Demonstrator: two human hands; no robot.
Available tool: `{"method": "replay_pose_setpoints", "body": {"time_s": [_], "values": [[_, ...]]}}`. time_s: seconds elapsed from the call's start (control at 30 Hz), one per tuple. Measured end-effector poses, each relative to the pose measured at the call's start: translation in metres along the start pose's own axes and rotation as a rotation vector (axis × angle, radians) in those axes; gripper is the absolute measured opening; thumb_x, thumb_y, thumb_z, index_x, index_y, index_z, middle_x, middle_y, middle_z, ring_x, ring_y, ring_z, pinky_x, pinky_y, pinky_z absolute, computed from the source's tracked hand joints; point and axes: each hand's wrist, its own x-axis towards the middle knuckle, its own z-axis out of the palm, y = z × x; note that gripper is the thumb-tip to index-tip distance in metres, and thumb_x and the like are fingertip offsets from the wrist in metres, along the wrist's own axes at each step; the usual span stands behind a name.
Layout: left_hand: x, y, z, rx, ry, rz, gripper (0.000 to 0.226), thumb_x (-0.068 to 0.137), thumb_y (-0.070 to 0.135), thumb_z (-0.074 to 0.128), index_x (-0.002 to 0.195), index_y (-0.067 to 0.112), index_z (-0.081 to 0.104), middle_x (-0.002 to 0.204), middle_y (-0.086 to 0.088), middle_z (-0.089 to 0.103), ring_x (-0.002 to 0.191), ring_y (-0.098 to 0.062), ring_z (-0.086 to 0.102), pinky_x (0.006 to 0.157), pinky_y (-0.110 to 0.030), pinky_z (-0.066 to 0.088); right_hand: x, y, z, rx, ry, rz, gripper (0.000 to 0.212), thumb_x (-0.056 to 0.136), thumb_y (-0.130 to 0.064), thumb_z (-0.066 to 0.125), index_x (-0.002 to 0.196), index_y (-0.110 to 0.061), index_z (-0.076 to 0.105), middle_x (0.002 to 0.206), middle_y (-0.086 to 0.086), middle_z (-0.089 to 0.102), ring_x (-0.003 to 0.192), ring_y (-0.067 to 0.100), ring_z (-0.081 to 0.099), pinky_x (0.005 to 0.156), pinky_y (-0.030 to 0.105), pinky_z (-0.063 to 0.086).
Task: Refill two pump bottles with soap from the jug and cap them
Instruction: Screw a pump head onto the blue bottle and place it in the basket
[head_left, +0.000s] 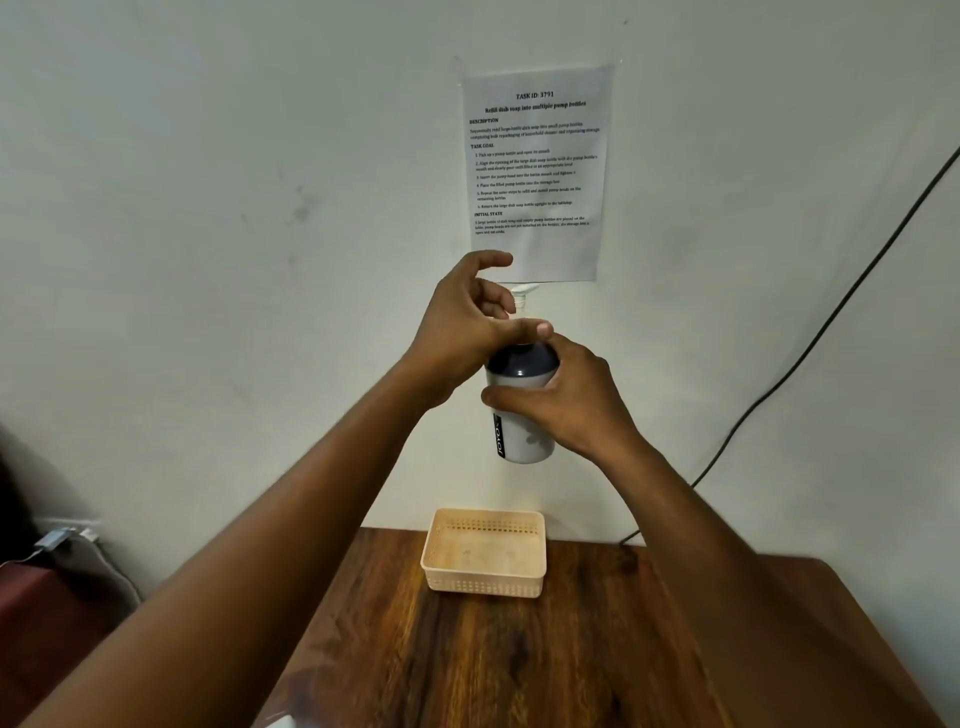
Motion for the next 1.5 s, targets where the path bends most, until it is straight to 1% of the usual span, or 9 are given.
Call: {"method": "replay_pose_setpoints", "body": {"time_s": [0.13,0.27,0.47,0.67,0.9,1.13,1.23,1.37,1.5], "values": [[-0.001,0.003,-0.006,-0.044,-0.074,-0.007,0.076,0.079,-0.007,0.084,0.144,0.015,0.051,0.102,-0.021,0.077,0.098,-0.027,0.078,0.099,-0.046,0.060,-0.002,0.001,-0.001,0.023,-0.009,0.015,0.066,0.067,-0.049,0.089,0.123,-0.029,0.060,0.115,-0.008,0.067,0.102,0.017,0.066,0.086,0.036,0.060],[-0.002,0.009,-0.014,-0.080,-0.224,0.026,0.065,0.087,-0.009,0.076,0.143,0.015,0.055,0.116,-0.015,0.077,0.109,-0.028,0.075,0.100,-0.038,0.059,-0.002,0.001,-0.005,0.029,0.007,0.020,0.068,0.068,-0.049,0.089,0.125,-0.027,0.060,0.118,-0.006,0.067,0.103,0.017,0.066,0.088,0.038,0.061],[-0.003,0.012,-0.004,0.151,-0.016,0.096,0.036,0.071,0.011,0.095,0.101,0.005,0.076,0.079,-0.007,0.067,0.071,-0.014,0.063,0.078,-0.036,0.061,-0.004,-0.004,-0.003,0.005,-0.004,0.015,0.070,0.065,-0.050,0.088,0.126,-0.030,0.059,0.118,-0.008,0.067,0.103,0.017,0.066,0.088,0.040,0.061],[-0.002,0.019,-0.017,0.030,-0.217,0.037,0.038,0.082,-0.013,0.078,0.116,0.003,0.073,0.099,-0.016,0.080,0.095,-0.025,0.078,0.089,-0.036,0.062,-0.007,-0.007,-0.008,0.029,-0.034,0.015,0.064,0.066,-0.049,0.089,0.119,-0.028,0.062,0.111,-0.009,0.068,0.099,0.014,0.066,0.086,0.039,0.061],[-0.007,0.015,-0.008,0.196,-0.017,0.071,0.042,0.066,0.014,0.098,0.103,0.021,0.079,0.079,-0.005,0.071,0.075,-0.016,0.069,0.087,-0.049,0.064,-0.007,-0.008,-0.006,0.044,-0.026,0.018,0.063,0.064,-0.048,0.089,0.119,-0.032,0.063,0.111,-0.011,0.069,0.098,0.013,0.067,0.086,0.039,0.061],[-0.008,0.007,-0.018,0.128,-0.101,0.047,0.044,0.072,0.004,0.093,0.111,0.016,0.077,0.083,-0.008,0.069,0.079,-0.016,0.070,0.089,-0.039,0.064,-0.006,-0.001,-0.003,0.057,-0.101,-0.007,0.062,0.066,-0.044,0.091,0.120,-0.031,0.063,0.110,-0.011,0.069,0.099,0.011,0.067,0.082,0.033,0.061],[-0.010,-0.013,-0.021,0.154,-0.065,0.100,0.038,0.083,0.018,0.088,0.118,0.018,0.075,0.104,-0.010,0.076,0.100,-0.013,0.073,0.097,-0.042,0.061,0.000,0.005,0.005,0.063,-0.112,0.000,0.065,0.068,-0.043,0.091,0.124,-0.030,0.061,0.114,-0.010,0.068,0.101,0.013,0.066,0.083,0.031,0.060],[-0.019,-0.058,-0.039,0.551,-0.045,0.120,0.069,0.102,0.057,0.054,0.161,0.028,0.035,0.167,0.005,0.038,0.153,-0.010,0.033,0.124,-0.030,0.027,0.012,0.020,0.022,0.060,-0.140,0.020,0.068,0.071,-0.039,0.090,0.129,-0.027,0.057,0.118,-0.008,0.065,0.103,0.016,0.064,0.086,0.031,0.057],[-0.030,-0.119,-0.056,0.811,-0.118,0.103,0.082,0.101,0.069,0.030,0.168,0.028,0.005,0.176,0.007,-0.002,0.162,-0.010,-0.007,0.131,-0.037,-0.001,0.025,0.048,0.055,0.064,-0.164,0.044,0.070,0.072,-0.039,0.090,0.131,-0.028,0.054,0.120,-0.010,0.061,0.105,0.016,0.061,0.086,0.027,0.053]]}}
